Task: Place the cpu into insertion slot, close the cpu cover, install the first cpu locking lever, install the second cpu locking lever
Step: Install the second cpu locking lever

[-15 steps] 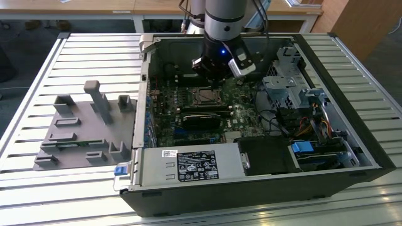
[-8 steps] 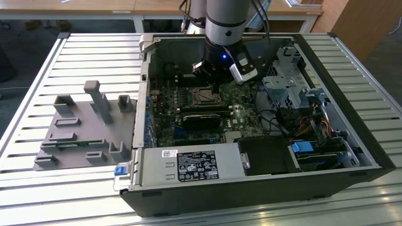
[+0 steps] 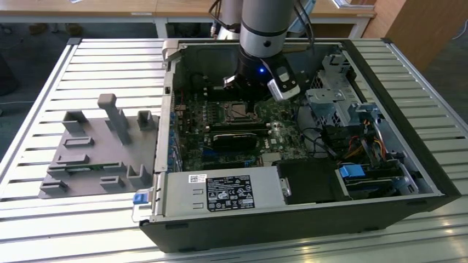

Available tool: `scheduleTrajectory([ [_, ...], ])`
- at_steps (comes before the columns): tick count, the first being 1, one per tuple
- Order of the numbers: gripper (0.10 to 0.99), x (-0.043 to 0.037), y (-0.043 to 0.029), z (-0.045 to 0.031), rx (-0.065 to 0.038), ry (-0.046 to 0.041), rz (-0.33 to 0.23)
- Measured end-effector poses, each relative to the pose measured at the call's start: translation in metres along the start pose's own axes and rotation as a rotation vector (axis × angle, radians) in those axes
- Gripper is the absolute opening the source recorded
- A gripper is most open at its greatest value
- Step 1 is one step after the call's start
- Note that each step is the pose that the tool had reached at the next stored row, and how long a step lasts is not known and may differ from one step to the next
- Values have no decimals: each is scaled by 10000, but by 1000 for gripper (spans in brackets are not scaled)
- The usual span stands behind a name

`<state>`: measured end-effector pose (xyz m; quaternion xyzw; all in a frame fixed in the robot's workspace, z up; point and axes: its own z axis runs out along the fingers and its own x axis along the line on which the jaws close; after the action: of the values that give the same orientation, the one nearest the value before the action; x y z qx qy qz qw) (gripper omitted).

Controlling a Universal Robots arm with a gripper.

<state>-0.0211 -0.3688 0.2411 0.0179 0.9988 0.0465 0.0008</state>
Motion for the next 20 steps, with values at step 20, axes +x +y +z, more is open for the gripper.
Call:
scheduleTrajectory([
  [20, 122, 219, -109, 62, -128, 38, 4],
])
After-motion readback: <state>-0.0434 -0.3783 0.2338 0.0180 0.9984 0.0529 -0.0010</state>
